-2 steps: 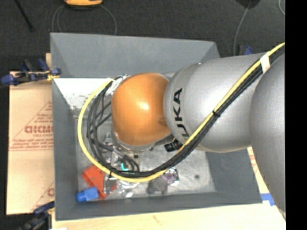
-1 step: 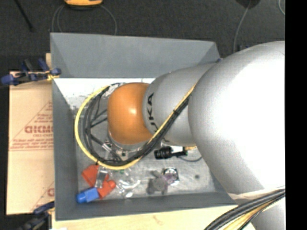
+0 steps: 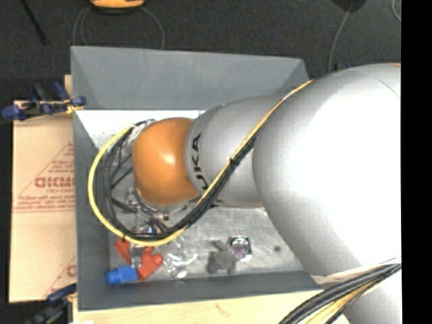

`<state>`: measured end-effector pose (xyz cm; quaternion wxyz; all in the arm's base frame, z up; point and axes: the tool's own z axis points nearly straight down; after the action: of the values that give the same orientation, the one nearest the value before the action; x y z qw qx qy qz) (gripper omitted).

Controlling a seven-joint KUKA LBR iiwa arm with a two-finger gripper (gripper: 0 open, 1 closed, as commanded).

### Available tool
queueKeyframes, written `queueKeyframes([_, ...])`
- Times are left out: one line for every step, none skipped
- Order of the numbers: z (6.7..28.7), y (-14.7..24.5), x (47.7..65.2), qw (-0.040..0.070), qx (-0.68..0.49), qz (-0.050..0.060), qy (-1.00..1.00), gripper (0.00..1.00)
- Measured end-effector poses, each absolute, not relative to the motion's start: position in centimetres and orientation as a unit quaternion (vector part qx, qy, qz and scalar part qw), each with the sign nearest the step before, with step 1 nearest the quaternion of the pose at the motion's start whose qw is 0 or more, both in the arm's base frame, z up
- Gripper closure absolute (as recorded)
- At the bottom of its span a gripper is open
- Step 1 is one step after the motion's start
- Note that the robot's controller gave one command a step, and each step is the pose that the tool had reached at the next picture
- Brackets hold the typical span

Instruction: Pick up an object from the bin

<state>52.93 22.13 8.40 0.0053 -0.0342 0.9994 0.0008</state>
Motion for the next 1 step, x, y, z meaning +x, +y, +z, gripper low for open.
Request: queueKeyframes([8.44,21.28,51.09,0.006,0.023,0.004,1.0,0.0])
